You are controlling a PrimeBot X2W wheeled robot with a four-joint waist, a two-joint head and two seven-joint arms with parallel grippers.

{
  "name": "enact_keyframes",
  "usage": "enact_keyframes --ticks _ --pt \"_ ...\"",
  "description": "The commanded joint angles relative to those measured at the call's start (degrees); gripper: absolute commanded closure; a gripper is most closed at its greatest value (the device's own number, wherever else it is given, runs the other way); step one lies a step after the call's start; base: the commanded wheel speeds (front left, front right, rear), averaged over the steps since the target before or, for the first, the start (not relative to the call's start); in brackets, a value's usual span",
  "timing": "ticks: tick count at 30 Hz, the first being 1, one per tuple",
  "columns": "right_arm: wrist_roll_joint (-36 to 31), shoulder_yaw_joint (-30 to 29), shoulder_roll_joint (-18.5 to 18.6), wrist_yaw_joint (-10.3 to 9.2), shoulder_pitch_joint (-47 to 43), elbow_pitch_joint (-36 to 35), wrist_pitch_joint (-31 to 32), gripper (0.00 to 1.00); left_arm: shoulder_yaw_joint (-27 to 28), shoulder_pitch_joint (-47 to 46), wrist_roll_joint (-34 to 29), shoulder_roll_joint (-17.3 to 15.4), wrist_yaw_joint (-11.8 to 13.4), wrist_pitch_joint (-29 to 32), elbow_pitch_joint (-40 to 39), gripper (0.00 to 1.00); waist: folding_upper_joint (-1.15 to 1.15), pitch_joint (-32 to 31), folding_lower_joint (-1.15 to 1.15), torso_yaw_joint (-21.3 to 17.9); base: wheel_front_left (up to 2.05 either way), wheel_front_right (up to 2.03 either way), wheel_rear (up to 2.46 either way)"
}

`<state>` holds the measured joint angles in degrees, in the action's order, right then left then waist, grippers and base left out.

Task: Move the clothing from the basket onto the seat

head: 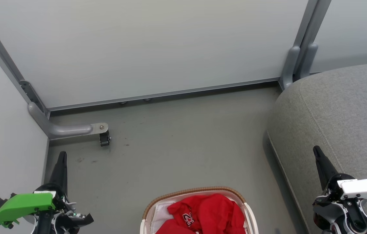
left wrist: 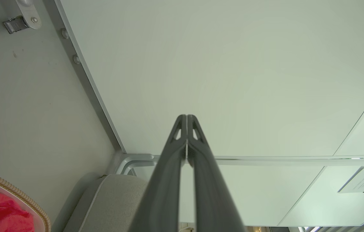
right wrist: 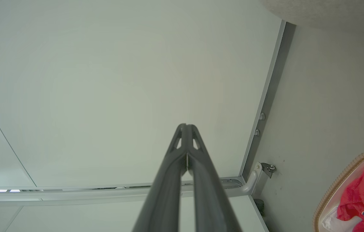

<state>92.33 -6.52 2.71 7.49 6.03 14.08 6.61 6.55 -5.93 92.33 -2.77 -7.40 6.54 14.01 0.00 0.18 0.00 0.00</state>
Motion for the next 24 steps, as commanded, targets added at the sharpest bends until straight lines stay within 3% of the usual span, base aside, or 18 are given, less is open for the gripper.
enact_keyframes --ticks 1,5,6,24 --pt "0.2 -0.1 0.3 0.0 0.3 -0.2 0.0 1.0 0.1 -0.6 0.2 -0.2 -0.2 0.1 -0.1 1.0 0.0 0.0 0.0 0.0 0.0 0.0 0.0" --pt "0.2 -0.1 0.3 0.0 0.3 -0.2 0.0 1.0 0.1 -0.6 0.2 -0.2 -0.2 0.1 -0.1 1.0 0.0 0.0 0.0 0.0 0.0 0.0 0.0" --pt "0.0 0.0 0.0 0.0 0.0 0.0 0.0 0.0 0.0 0.0 0.0 0.0 0.0 0.0 0.0 0.0 0.0 0.0 0.0 0.0 0.0 0.0 0.0" --pt "-3.5 2.6 -0.5 -0.02 -2.2 1.6 -4.1 0.0 -4.2 2.6 -2.3 0.2 0.0 -4.1 0.3 0.0 0.0 -0.1 0.0 0.0 0.0 0.0 0.0"
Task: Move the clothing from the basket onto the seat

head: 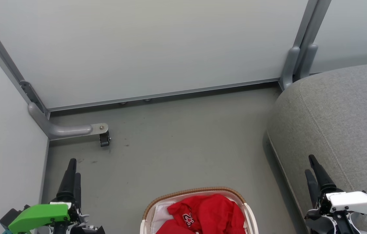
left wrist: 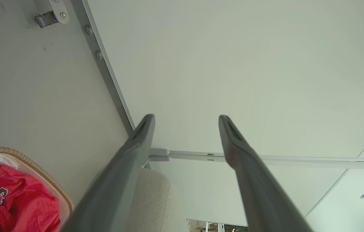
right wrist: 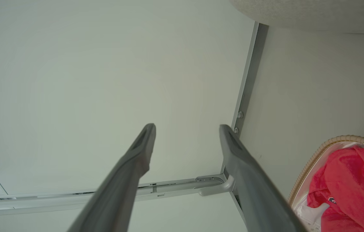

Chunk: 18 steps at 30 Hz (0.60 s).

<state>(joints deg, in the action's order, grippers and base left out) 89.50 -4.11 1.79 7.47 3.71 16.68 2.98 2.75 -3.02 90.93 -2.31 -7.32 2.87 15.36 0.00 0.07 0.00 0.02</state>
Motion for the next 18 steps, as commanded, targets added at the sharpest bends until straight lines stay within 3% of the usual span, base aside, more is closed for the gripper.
enact_keyframes --ticks 1,6,18 --pt "-1.0 0.3 0.5 0.01 0.1 -1.0 -0.7 0.0 -0.6 -0.3 -1.1 -0.2 -0.1 -0.6 -1.2 0.0 0.0 0.0 0.0 0.0 0.0 0.0 0.0" --pt "-3.2 0.4 0.5 0.01 -0.1 -1.2 -2.0 0.0 -1.7 0.1 -3.4 -0.3 -0.1 -1.9 -2.0 0.0 0.0 0.0 0.0 0.0 0.0 0.0 0.0" --pt "-16.7 -2.4 0.7 0.01 0.3 -3.7 -5.1 0.0 -3.3 0.3 -13.5 -0.4 -0.1 -5.0 -4.9 0.0 0.0 -0.1 0.0 0.2 0.0 0.0 0.0"
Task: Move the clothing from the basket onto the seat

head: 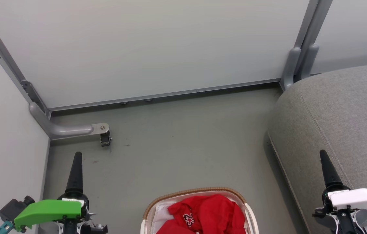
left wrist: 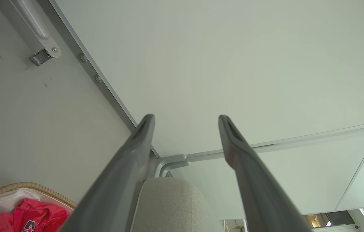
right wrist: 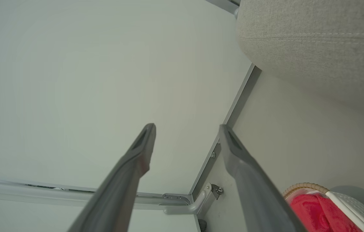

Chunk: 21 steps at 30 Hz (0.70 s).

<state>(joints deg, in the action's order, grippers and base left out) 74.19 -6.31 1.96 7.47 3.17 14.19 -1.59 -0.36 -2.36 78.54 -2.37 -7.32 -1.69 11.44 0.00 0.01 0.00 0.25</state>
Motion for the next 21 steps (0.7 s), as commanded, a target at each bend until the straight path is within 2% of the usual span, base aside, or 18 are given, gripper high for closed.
enact_keyframes --ticks 1,10,21 --pt "-2.7 -0.3 0.5 0.01 0.8 -1.5 -0.8 0.0 -0.2 -0.4 -2.4 -0.3 -0.1 -0.7 -1.0 0.0 0.0 0.0 0.0 0.0 0.0 0.0 0.0" --pt "-13.8 -0.9 0.6 0.01 0.7 -4.7 -2.6 0.0 -0.9 -0.6 -11.3 -0.4 1.3 -2.5 -2.8 0.0 0.0 0.0 0.0 0.2 0.0 0.0 0.0" --pt "-28.3 1.9 0.7 0.02 -0.5 -9.1 -4.6 0.0 -2.3 -0.4 -22.2 -0.4 2.5 -4.5 -4.7 0.0 0.0 0.0 0.0 0.3 0.0 0.0 0.0"
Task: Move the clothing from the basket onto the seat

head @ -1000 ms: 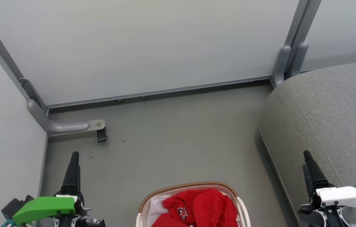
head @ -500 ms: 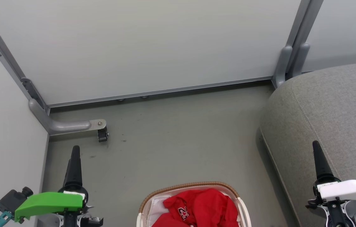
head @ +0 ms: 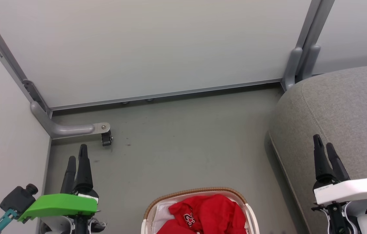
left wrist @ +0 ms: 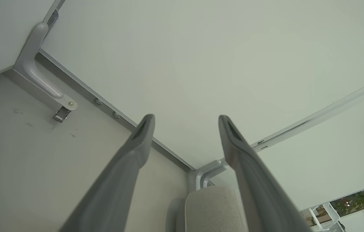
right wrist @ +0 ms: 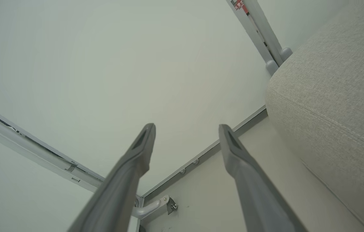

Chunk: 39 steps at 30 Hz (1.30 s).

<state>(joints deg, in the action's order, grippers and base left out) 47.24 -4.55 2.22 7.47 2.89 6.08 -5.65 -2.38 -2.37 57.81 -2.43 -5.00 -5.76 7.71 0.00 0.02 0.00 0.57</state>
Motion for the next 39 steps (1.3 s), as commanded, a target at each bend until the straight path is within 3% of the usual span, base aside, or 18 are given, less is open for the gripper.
enact_keyframes --ticks 1,25,39 --pt "-2.1 0.3 0.4 0.02 -0.3 -1.0 -0.7 0.0 -0.3 -0.3 -1.9 -0.4 0.3 -0.6 -1.1 0.0 0.0 0.0 0.0 0.0 0.0 0.0 0.0" --pt "-21.8 3.0 0.6 0.03 -1.8 1.6 -4.5 0.0 -2.7 2.6 -24.9 -0.5 1.8 -4.4 1.1 0.0 0.0 -0.2 0.0 0.3 0.0 0.0 0.0" --pt "-29.3 4.1 0.7 0.03 -2.7 1.5 -6.3 0.0 -3.5 3.8 -31.9 -0.5 1.7 -6.1 3.1 0.0 0.0 -0.4 0.0 0.5 0.0 0.0 0.0"
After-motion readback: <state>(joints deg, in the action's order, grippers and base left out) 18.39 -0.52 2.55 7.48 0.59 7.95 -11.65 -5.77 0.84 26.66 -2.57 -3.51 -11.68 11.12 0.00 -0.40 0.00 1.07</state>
